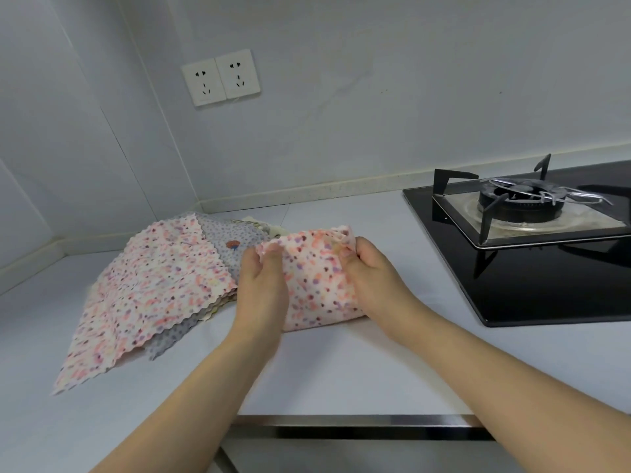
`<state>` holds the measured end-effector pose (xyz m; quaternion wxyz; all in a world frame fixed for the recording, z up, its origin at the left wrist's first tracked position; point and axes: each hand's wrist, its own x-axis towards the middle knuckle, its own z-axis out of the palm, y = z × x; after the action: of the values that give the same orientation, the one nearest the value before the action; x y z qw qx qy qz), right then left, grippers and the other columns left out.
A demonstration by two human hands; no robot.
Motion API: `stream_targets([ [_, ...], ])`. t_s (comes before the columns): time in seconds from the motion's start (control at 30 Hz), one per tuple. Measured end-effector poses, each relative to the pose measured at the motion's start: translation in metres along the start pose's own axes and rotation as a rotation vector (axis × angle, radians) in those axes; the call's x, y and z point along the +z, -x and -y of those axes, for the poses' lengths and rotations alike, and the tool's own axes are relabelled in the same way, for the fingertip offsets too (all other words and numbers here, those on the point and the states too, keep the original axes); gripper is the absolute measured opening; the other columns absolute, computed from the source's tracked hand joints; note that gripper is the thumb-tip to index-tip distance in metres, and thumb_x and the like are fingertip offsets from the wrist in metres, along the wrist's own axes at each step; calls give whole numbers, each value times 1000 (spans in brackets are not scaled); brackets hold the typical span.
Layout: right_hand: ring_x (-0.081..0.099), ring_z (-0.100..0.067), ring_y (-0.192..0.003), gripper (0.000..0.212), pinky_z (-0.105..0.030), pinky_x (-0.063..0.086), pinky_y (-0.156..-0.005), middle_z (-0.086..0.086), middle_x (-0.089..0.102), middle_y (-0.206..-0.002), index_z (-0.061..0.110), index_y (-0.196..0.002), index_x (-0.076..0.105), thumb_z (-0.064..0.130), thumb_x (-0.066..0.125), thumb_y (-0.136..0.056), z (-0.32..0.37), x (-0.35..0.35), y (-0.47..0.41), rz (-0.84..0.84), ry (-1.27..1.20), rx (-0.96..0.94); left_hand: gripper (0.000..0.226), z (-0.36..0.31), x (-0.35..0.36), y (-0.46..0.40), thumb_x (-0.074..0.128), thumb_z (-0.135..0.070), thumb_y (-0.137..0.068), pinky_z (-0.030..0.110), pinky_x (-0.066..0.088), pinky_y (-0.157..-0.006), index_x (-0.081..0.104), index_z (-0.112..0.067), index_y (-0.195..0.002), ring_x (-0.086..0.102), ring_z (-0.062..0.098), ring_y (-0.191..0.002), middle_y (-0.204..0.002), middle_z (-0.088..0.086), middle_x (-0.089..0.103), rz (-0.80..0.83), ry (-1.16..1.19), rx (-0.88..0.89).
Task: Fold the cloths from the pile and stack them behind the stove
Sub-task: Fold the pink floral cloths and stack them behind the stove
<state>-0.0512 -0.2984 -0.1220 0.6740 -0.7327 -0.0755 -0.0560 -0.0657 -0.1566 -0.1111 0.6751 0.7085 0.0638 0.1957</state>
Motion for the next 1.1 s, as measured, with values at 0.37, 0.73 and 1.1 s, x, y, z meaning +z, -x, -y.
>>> stream_targets([
  [0.37,35,-10,-52,30,-31,30,-50,3,43,-60,17,-76,35,31,33,-103,0,2,8,-219,309,-304,14,-1,7,13,34,-29,-104,14,38,-56,39,-17,-98,49,-4,-64,-74,-5,52,-83,-342,487],
  [0.73,42,-11,-59,42,-30,38,-57,9,43,-65,17,-82,46,54,34,-98,1,-2,2,-200,89,-165,39,4,5,4,43,-54,-95,27,48,-82,53,-17,-102,57,3,-88,-94,-6,60,4,-146,86],
  [1.1,43,-4,-58,28,-26,36,-55,13,46,-68,27,-83,45,40,30,-103,-2,-2,-3,-227,107,-163,19,5,8,5,43,-40,-98,52,51,-94,59,-30,-94,64,23,-104,-109,2,67,99,-25,-77],
])
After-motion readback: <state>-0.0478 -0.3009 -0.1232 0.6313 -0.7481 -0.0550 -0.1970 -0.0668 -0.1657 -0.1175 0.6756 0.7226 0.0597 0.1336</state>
